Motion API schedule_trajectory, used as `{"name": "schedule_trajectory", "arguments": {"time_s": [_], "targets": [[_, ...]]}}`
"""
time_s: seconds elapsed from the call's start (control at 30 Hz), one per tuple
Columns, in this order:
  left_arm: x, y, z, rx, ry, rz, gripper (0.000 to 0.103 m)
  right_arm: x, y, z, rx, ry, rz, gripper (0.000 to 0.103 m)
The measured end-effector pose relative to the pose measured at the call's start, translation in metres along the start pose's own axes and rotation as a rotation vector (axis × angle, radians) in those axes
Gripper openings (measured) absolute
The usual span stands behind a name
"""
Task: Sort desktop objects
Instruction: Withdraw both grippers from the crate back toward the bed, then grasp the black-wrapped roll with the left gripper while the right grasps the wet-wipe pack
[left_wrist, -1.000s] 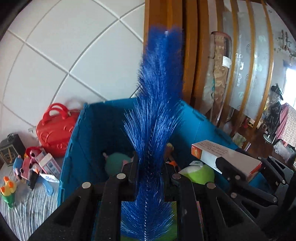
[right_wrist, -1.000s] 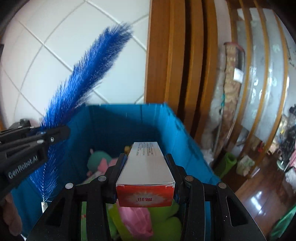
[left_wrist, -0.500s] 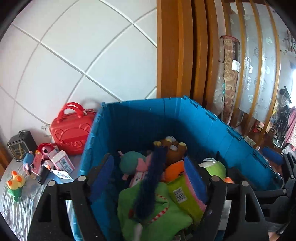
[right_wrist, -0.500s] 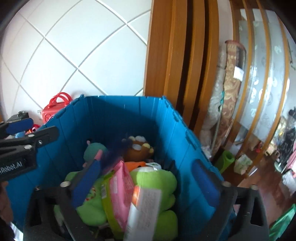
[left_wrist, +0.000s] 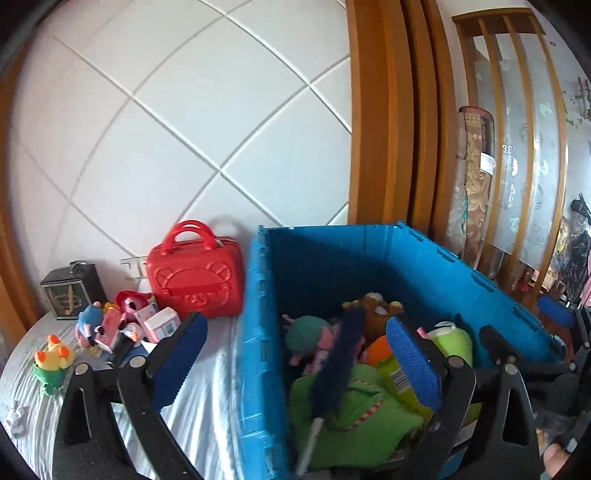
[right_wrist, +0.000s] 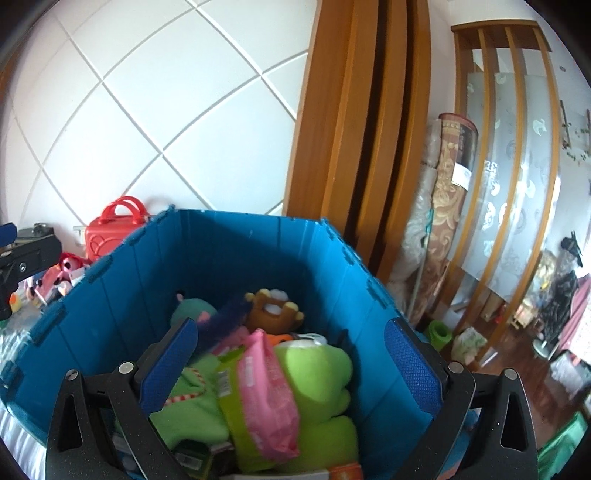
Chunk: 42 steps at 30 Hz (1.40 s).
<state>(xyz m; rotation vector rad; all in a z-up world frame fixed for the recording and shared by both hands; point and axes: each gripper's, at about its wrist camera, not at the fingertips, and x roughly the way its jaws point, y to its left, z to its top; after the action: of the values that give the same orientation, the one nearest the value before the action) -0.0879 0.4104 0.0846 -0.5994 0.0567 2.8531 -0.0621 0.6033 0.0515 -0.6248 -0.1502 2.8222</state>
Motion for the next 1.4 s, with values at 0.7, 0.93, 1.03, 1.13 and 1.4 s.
{"name": "schedule_trajectory", "arguments": {"time_s": [0.7, 0.93, 1.03, 1.13, 1.4], "targets": [[-0.043, 0.362, -0.075, -0.104, 0.066, 0.175, 0.099, -0.062, 0.279, 0.033, 0.005, 0.004, 0.237, 0.103], [-0.013, 0.441, -0.106, -0.129, 0.157, 0.192, 0.099, -0.023, 0.349, 0.023, -0.011, 0.141, 0.285, 0.103], [0.007, 0.459, -0.117, -0.148, 0.193, 0.194, 0.099, 0.002, 0.366, 0.015, -0.01, 0.202, 0.292, 0.103], [0.037, 0.469, -0.127, -0.143, 0.239, 0.22, 0.099, 0.034, 0.378, 0.007, -0.005, 0.263, 0.309, 0.103], [0.144, 0.48, -0.151, -0.163, 0.358, 0.215, 0.099, 0.126, 0.393, -0.007, -0.048, 0.368, 0.325, 0.103]]}}
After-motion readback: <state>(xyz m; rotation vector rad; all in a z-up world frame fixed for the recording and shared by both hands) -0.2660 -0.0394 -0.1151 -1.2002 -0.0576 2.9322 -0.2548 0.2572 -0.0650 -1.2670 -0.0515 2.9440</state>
